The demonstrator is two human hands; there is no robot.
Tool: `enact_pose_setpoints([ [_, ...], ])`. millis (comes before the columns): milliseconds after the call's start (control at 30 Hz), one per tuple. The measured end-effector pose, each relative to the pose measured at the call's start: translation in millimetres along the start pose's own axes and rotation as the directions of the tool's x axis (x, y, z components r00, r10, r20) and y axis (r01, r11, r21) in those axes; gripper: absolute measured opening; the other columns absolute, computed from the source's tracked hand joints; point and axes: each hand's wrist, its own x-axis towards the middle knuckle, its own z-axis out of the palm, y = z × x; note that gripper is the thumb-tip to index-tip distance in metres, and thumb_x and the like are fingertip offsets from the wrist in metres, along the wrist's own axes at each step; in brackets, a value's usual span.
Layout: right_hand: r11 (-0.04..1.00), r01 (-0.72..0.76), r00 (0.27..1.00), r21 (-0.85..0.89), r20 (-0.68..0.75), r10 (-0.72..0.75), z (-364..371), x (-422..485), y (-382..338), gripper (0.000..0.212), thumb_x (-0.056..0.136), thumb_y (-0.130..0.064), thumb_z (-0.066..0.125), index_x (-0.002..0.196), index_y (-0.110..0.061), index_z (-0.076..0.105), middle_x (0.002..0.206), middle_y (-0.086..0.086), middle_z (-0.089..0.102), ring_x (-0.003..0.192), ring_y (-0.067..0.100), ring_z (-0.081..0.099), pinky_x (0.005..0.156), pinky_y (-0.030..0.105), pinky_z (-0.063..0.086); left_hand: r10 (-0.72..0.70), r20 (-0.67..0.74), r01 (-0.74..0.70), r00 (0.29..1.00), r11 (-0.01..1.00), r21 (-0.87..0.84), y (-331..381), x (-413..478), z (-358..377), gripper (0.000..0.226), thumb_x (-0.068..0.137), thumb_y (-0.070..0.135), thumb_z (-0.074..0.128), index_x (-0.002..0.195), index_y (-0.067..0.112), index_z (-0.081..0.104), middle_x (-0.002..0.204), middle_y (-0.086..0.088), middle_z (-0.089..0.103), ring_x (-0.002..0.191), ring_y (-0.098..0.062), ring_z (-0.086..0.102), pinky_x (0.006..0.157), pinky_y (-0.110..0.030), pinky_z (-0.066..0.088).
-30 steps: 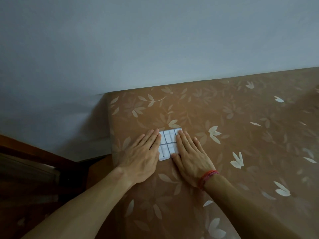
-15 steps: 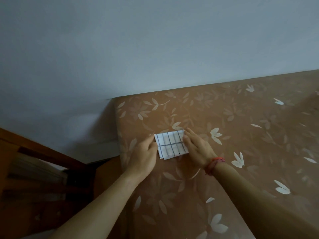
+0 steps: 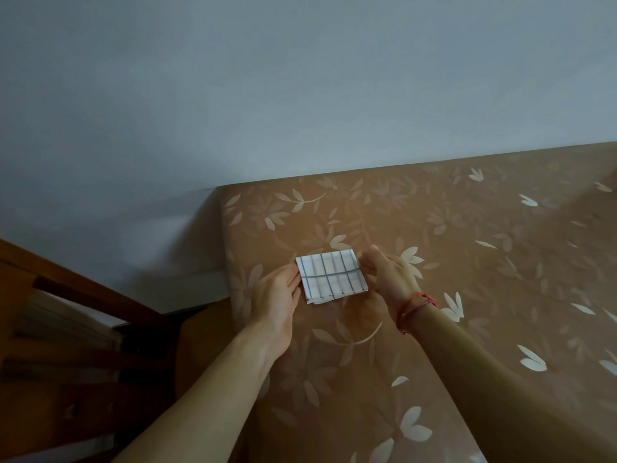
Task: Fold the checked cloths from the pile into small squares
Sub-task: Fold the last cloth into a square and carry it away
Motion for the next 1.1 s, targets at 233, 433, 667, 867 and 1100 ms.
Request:
enact_pose_setpoints([
  [233,1.0,-0.009,1.0,0.028,-0.004,0.009,4,0,-10,0.061,0.078,-0.048,0.051,0.093,0.01,0.061,0.105,0.023,0.067,0.106,0.039,0.061,0.096,0.056,0.047,0.007,0.023,-0.008,1.0,0.999,0.041,-4,-5,-2,0.03,0.101,0.013,0.046,0.085,0.03,0.065,0.088,0.012,0.067,0.092,-0.002,0.061,0.088,-0.022,0.044],
  [433,0.998,-0.021,0.999,0.067,-0.03,0.023,2,-5,-9,0.042,0.093,-0.036,0.049,0.091,0.004,0.062,0.11,0.024,0.065,0.109,0.038,0.06,0.097,0.055,0.047,-0.003,0.04,0.002,0.999,1.0,0.026,-1,-1,-1,0.026,0.101,0.016,0.046,0.09,0.029,0.065,0.092,0.012,0.066,0.093,-0.001,0.06,0.087,-0.02,0.044],
  [667,0.996,-0.031,0.999,0.086,-0.015,0.032,1,-7,-8,0.037,0.095,-0.033,0.048,0.083,-0.005,0.069,0.104,0.018,0.069,0.106,0.034,0.062,0.098,0.052,0.047,0.006,0.065,-0.008,0.998,0.999,0.032,-5,2,-3,0.02,0.102,0.017,0.045,0.114,0.02,0.06,0.097,0.012,0.063,0.096,-0.001,0.058,0.091,-0.02,0.042],
  [867,0.999,0.027,1.0,-0.022,-0.015,-0.027,-8,-14,-8,0.047,0.097,-0.032,0.046,0.106,0.012,0.059,0.099,0.014,0.067,0.094,0.026,0.065,0.093,0.044,0.051,0.096,0.033,-0.101,0.995,0.974,0.201,-1,-5,-8,0.031,0.101,0.022,0.046,0.081,0.035,0.065,0.08,0.022,0.066,0.091,0.002,0.06,0.079,-0.019,0.042],
  [1100,0.887,0.222,0.975,-0.404,0.094,-0.201,-30,-54,-9,0.039,0.097,-0.039,0.04,0.121,-0.016,0.06,0.118,-0.001,0.062,0.11,0.019,0.057,0.094,0.037,0.045,0.297,0.183,-0.323,0.937,0.541,0.777,5,-39,-27,0.049,0.092,0.052,0.042,0.135,0.03,0.052,0.14,0.014,0.043,0.142,-0.018,0.029,0.116,-0.049,0.025],
])
